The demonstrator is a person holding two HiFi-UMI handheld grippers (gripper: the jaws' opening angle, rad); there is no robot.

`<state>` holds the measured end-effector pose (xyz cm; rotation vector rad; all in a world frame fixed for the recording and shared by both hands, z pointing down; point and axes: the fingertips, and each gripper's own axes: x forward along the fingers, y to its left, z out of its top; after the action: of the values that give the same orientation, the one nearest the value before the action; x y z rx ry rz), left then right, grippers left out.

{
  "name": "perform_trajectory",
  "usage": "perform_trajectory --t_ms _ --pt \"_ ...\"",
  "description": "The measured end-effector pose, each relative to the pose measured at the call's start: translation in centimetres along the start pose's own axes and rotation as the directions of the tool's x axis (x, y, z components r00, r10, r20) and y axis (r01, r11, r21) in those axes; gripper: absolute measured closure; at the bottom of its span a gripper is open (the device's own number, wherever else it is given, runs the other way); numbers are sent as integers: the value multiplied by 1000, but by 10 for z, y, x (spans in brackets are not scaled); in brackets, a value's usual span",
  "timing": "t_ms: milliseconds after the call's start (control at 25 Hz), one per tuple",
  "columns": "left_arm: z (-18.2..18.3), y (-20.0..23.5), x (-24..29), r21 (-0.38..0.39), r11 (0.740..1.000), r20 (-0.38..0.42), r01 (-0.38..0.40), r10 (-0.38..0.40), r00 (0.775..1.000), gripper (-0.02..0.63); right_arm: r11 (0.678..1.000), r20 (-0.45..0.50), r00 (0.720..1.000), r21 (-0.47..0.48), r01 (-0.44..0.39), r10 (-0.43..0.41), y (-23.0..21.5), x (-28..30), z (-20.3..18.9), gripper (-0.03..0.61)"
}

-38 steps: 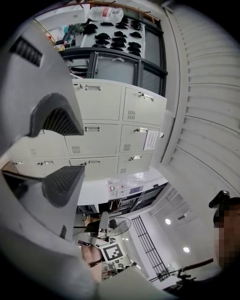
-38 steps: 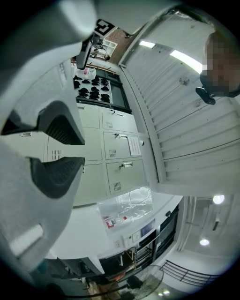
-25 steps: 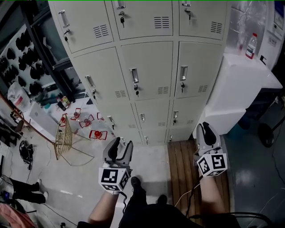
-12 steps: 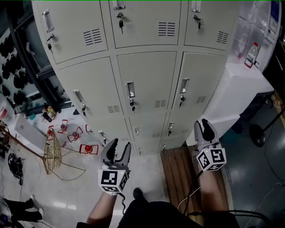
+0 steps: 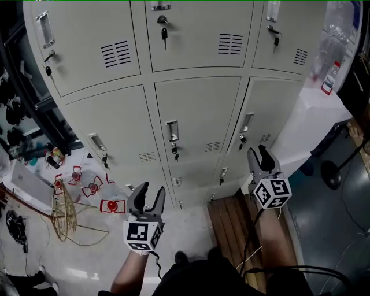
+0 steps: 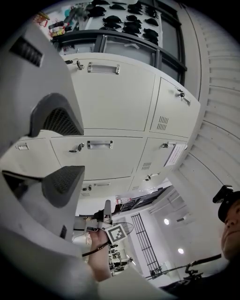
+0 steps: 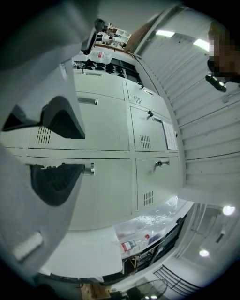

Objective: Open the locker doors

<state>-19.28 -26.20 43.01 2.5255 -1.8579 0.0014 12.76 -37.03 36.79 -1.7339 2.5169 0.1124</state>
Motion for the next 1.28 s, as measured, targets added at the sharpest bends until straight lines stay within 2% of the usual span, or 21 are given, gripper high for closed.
perform_trajectory --t_ms 160,280,600,800,960,1080,1280 --pt "-1 5 10 -45 998 -27 -45 44 999 413 999 -32 999 44 -24 25 -12 36 -13 413" --pt "-3 9 15 -15 997 -13 -80 80 997 413 998 -62 997 56 -39 42 -22 61 -25 410" --pt "-17 12 18 -18 988 -62 -151 149 987 413 996 -83 994 55 -67 72 -34 111 -40 405" --pt "-16 17 10 -16 983 -64 -184 182 981 413 997 -91 994 38 -62 65 -34 126 -44 405" --pt "-18 20 5 -20 980 -70 -196 195 978 413 999 -106 993 13 -53 54 -34 132 -47 407" --pt "-20 16 4 -18 982 -76 -189 187 979 413 999 -123 991 -5 -44 43 -36 129 -49 462" --pt "-22 4 9 -12 988 -83 -157 155 984 413 998 -114 992 4 -60 60 -36 114 -47 466"
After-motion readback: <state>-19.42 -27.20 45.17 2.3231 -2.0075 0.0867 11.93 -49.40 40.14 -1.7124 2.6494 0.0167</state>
